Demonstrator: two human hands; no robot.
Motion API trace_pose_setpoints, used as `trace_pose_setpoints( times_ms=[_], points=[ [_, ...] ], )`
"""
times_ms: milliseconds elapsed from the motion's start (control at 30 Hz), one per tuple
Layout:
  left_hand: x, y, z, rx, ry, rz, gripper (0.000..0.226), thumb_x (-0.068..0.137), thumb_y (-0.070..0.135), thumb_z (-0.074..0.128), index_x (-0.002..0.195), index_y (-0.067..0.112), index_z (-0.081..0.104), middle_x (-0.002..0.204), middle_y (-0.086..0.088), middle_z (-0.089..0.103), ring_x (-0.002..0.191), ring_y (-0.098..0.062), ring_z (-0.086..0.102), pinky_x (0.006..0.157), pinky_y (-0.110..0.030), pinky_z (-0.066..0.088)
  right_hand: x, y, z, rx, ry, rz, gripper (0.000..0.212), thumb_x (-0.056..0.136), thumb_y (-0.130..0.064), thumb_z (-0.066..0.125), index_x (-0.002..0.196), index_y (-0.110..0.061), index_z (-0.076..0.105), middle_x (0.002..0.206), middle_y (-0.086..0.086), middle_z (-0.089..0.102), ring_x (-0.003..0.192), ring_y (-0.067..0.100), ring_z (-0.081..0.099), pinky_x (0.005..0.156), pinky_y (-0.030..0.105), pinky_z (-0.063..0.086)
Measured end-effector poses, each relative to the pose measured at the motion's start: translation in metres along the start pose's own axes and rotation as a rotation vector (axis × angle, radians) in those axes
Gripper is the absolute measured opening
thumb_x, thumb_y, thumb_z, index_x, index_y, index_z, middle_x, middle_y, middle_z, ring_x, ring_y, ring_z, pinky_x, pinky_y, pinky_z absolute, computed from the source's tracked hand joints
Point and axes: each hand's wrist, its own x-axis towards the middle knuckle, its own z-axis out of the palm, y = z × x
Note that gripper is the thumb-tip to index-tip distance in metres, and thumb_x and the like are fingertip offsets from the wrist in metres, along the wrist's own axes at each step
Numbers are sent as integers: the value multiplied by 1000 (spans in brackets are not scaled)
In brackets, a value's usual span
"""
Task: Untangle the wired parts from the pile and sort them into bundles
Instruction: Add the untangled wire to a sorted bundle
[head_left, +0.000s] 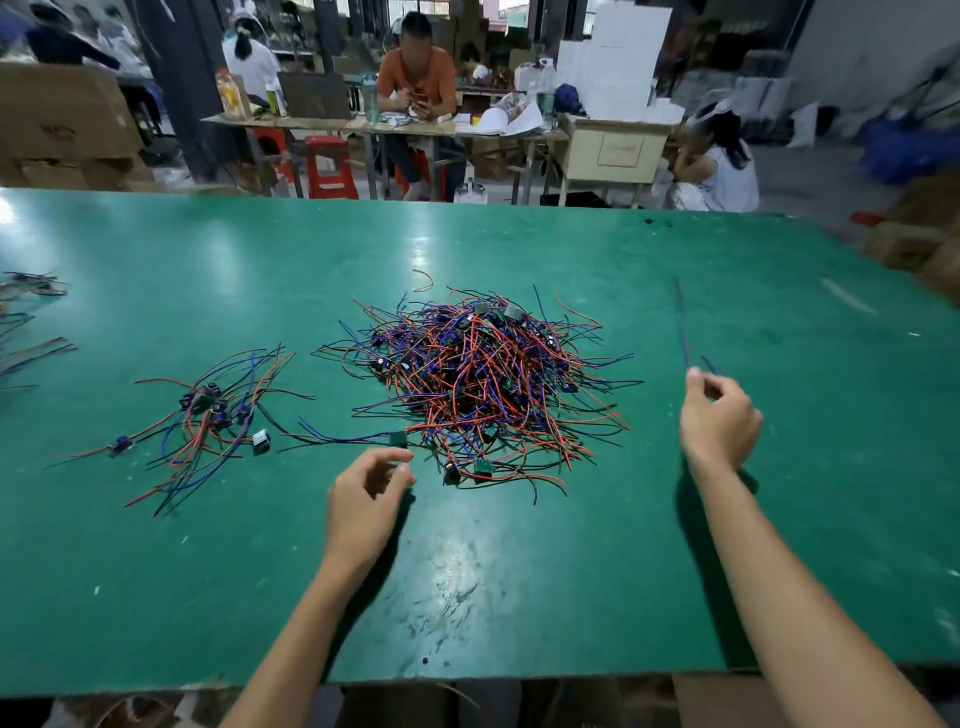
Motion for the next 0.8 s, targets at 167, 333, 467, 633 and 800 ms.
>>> trace_pose_setpoints(
  times_ms=[167, 333, 467, 633, 800],
  points=[
    [2, -10, -5, -41, 16, -44, 24, 94, 12, 66, 90, 35, 71, 78, 1, 74, 74, -13, 71, 78, -42, 59, 10, 46, 15, -394, -80, -12, 43, 90, -33, 71, 127, -14, 63, 145, 18, 45, 135, 36, 35, 109, 45, 28],
    [2, -11, -5, -57, 8, -70, 24, 93, 10, 65, 90, 32, 72, 76, -1, 74, 73, -16, 70, 79, -46, 58, 20, 45, 18, -418, -104, 51, 59, 94, -35, 65, 143, -8, 47, 154, 23, 39, 143, 38, 29, 115, 50, 22],
    [3, -12, -4, -83, 9, -78, 23, 92, 8, 65, 90, 29, 73, 74, -3, 73, 70, -15, 69, 78, -46, 58, 28, 38, 19, -429, -253, -81, 32, 97, -11, 54, 127, -2, 59, 125, 27, 61, 122, 42, 51, 95, 46, 45],
    [3, -12, -3, -91, 18, -83, 27, 92, 7, 64, 88, 32, 73, 73, -3, 73, 69, -13, 69, 73, -39, 58, 14, 7, 31, -397, -219, -225, 39, 93, -11, 55, 131, -13, 62, 130, 16, 63, 125, 35, 48, 101, 42, 40],
    [4, -10, -3, -85, 13, -84, 27, 93, 6, 64, 87, 31, 73, 73, -4, 73, 68, -13, 68, 72, -36, 57, -14, -30, 64, -380, -579, -352, 36, 98, -38, 63, 129, -20, 68, 124, 6, 71, 116, 28, 64, 99, 38, 50]
  ],
)
